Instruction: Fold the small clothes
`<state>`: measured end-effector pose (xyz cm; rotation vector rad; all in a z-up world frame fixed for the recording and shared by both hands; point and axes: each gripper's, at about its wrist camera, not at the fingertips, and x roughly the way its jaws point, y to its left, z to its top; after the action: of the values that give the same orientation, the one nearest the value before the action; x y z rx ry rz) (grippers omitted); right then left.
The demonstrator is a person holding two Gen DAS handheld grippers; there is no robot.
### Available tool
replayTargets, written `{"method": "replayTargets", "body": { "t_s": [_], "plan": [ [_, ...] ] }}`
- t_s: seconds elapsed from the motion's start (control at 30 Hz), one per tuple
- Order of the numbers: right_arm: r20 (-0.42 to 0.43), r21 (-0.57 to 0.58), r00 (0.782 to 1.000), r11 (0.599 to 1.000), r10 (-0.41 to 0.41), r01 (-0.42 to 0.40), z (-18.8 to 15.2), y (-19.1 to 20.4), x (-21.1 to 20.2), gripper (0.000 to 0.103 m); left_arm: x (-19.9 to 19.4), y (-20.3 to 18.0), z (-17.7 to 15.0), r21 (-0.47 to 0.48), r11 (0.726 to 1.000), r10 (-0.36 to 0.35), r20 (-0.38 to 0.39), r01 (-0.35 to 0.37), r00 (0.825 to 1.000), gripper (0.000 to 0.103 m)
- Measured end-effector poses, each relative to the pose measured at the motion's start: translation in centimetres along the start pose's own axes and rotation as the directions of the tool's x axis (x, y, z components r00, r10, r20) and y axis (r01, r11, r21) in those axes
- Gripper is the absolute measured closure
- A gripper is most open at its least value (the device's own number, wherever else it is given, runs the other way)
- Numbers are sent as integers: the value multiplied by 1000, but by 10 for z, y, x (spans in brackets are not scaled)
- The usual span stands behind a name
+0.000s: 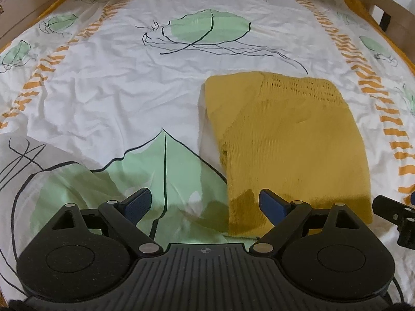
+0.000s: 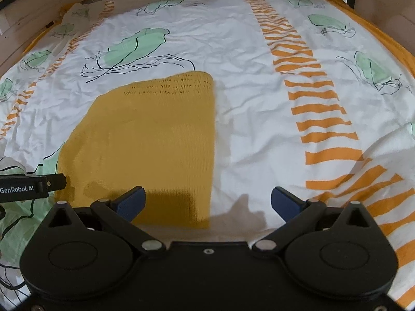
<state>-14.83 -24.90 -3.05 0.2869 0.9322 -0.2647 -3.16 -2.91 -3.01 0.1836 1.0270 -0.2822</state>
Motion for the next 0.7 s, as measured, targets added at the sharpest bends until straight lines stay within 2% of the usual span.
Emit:
{"method": "replayTargets", "body": {
  "t_s": [0.7],
  "plan": [
    [-14, -4, 1000, 1000, 5, -5, 2, 3, 5, 1, 7, 1, -1, -7, 1000, -13, -43, 13, 999, 13]
  ]
}}
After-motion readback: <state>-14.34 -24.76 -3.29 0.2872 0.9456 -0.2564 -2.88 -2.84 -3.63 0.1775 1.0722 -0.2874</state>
